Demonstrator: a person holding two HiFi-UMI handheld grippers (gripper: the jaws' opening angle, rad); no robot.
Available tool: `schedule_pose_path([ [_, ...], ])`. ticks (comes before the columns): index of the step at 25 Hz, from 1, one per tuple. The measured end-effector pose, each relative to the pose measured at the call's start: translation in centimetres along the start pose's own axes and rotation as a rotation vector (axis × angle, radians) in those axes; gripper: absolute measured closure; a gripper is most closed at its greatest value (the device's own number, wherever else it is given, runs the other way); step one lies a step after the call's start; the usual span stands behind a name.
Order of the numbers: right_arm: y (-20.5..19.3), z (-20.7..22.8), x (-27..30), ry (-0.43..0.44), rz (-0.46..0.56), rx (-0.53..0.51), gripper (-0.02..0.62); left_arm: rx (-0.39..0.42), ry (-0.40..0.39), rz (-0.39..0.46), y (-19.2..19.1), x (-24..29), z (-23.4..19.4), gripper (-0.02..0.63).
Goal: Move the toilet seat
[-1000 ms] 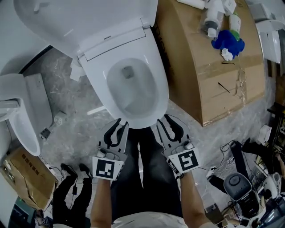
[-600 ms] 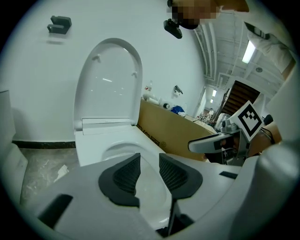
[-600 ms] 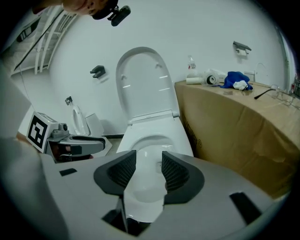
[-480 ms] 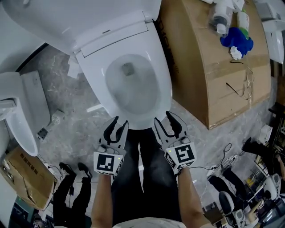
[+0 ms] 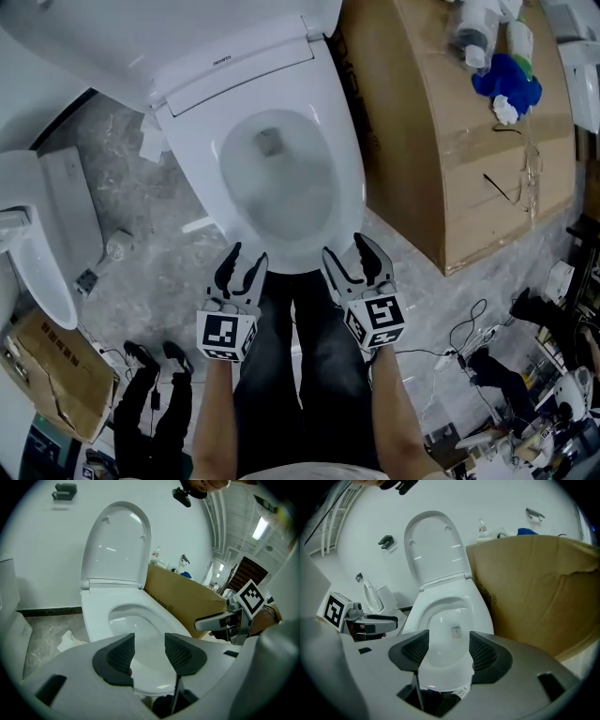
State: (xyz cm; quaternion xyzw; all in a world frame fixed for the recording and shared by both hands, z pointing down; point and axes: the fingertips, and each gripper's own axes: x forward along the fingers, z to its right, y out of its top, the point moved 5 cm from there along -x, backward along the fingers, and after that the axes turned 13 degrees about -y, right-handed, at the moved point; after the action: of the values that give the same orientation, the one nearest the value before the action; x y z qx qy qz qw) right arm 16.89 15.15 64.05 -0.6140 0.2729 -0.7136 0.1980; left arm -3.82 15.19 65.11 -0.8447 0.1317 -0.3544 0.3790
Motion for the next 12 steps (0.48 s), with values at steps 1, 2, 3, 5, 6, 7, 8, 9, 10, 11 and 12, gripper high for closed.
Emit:
schedule_pose_path([
  [1,-0.3,0.1,0.1,-0.005,-0.008,0.003,0.342,-0.006,0.005,-0.005,-0.3,0.0,-0.2,0.403],
  [2,-0.7,0.2,0.3,-0.009,-0.015,0.005,0.337,-0.013,0.011,-0.01,-0.6,0.1,-0.3,0.392],
  [3,-1.0,0.3,0.4,-0.013,-0.023,0.008,0.331,-0.019,0.018,-0.014,-0.9,0.1,-0.5,0.382],
  [5,-1.7,0.5,0.7,-0.022,-0.037,0.013,0.324,-0.033,0.029,-0.023,-1.4,0.1,-0.8,0.363],
  [6,-2.0,0.6,0.8,-0.026,-0.044,0.016,0.321,-0.041,0.035,-0.028,-1.8,0.2,-0.9,0.356],
  [7,-2.3,0.7,0.9,-0.031,-0.051,0.019,0.318,-0.049,0.041,-0.033,-2.1,0.2,-1.0,0.349],
  [8,-2.5,0.9,1.1,-0.036,-0.058,0.022,0.314,-0.057,0.046,-0.038,-2.4,0.2,-1.1,0.339],
  [9,-2.8,1.0,1.2,-0.041,-0.064,0.025,0.31,-0.066,0.052,-0.043,-2.7,0.3,-1.2,0.326],
  [10,-3.1,1.1,1.4,-0.047,-0.071,0.028,0.305,-0.075,0.058,-0.048,-3.0,0.3,-1.3,0.316],
  [11,-3.3,1.2,1.5,-0.053,-0.078,0.031,0.3,-0.085,0.063,-0.052,-3.3,0.4,-1.5,0.307],
  [12,-3.6,1.3,1.7,-0.057,-0.085,0.034,0.295,-0.096,0.068,-0.057,-3.7,0.4,-1.6,0.301],
])
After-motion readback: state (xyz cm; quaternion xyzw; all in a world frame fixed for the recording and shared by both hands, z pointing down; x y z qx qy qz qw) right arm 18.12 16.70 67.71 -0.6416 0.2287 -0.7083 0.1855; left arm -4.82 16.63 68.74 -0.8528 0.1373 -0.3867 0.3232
